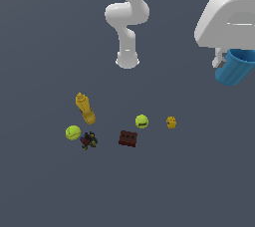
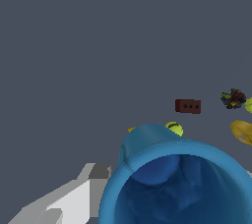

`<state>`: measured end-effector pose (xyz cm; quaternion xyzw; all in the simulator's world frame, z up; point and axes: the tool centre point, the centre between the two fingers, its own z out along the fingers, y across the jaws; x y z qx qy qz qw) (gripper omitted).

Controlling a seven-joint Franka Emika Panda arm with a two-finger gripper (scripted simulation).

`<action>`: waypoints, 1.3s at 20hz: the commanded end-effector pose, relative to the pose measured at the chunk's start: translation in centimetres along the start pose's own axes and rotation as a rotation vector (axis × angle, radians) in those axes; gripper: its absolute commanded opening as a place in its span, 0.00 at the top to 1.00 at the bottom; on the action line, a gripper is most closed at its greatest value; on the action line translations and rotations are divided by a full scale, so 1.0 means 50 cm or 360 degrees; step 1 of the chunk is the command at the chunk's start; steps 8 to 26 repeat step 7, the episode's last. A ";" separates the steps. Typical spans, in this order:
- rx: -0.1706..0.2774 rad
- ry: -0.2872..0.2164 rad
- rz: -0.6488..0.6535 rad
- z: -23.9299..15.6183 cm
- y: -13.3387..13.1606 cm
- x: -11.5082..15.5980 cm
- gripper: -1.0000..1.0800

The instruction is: Pick up a designated object from a clutter of objects.

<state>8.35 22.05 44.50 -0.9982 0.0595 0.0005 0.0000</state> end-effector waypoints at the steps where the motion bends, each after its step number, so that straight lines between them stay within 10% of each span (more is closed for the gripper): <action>1: 0.0001 0.0002 0.0000 -0.009 -0.002 0.004 1.00; 26: 0.0001 0.0002 0.0000 -0.015 -0.004 0.007 1.00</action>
